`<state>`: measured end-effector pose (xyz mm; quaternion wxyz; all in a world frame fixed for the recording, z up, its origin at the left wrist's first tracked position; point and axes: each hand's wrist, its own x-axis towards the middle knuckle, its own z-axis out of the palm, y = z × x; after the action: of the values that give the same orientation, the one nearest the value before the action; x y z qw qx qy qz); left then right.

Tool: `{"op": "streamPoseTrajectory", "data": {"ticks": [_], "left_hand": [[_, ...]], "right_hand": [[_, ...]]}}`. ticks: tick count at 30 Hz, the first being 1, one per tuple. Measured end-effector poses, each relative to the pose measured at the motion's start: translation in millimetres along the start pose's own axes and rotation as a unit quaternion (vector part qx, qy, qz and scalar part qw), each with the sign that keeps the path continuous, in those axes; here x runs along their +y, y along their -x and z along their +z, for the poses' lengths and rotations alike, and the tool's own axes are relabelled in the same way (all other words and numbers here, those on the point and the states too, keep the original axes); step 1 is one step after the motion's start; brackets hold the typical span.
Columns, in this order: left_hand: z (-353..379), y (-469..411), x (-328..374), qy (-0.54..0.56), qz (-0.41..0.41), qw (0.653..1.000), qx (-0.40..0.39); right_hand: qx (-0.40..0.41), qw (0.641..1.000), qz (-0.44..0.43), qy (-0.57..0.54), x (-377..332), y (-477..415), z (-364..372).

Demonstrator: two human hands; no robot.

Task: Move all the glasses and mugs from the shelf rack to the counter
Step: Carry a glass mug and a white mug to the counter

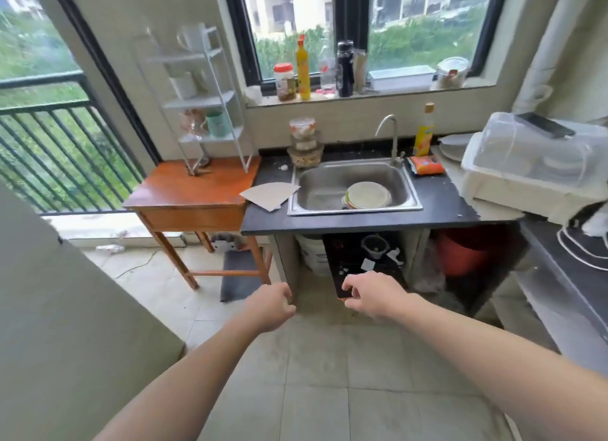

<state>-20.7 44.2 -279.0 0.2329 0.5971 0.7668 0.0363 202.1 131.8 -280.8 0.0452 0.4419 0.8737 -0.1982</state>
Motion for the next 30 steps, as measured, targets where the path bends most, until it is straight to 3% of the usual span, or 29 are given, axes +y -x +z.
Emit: {"op": "streamPoseTrajectory", "data": {"ticks": [9,17,24,30], "left_hand": [[-70.7,-78.8,-124.1,0.053,-0.117,0.991,0.042],[-155.3,-164.1,-196.2,0.129,-0.194,0.966,0.112],[-207.1,-220.7,-281.3,0.132,-0.199,0.963,0.124],[-270.9,-286.5,-363.9,0.122,-0.149,0.973,0.123]], "right_hand": [[-0.008,0.991,-0.128,0.030,-86.0,-190.7,-30.8],[0.004,0.983,-0.183,0.030,-144.8,-356.1,-84.7],[0.013,0.978,-0.207,0.038,-209.8,-463.9,-97.2],[0.072,0.985,-0.158,-0.008,-268.7,-555.5,-103.5]]}}
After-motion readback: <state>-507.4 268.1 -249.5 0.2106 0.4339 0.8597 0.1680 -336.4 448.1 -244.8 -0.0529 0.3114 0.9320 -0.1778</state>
